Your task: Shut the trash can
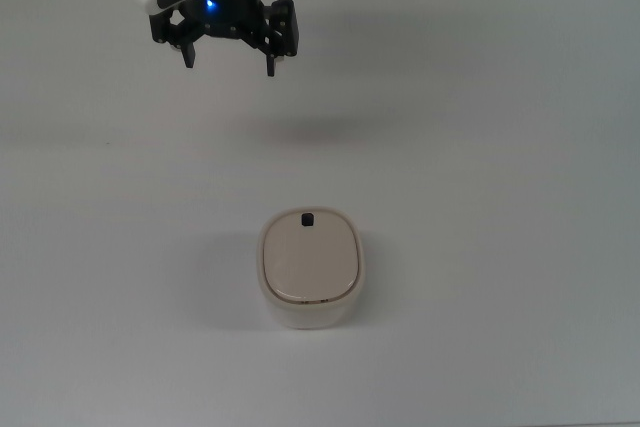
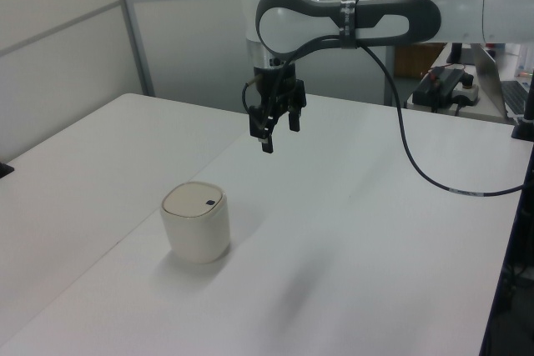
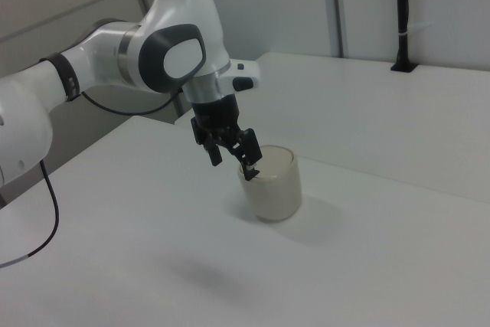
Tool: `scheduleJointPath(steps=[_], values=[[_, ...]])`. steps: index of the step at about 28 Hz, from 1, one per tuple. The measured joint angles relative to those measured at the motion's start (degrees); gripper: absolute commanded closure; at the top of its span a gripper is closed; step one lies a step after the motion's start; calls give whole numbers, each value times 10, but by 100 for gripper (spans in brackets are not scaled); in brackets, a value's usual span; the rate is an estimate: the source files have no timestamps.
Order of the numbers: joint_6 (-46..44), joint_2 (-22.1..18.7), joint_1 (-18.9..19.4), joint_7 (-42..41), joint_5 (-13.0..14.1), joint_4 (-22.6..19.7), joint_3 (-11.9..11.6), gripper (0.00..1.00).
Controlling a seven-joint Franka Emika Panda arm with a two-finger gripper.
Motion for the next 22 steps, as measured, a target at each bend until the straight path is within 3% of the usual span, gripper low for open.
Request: scheduleJointPath(steps=[22], values=[[-5,5,8,0,0,-9,5,0]])
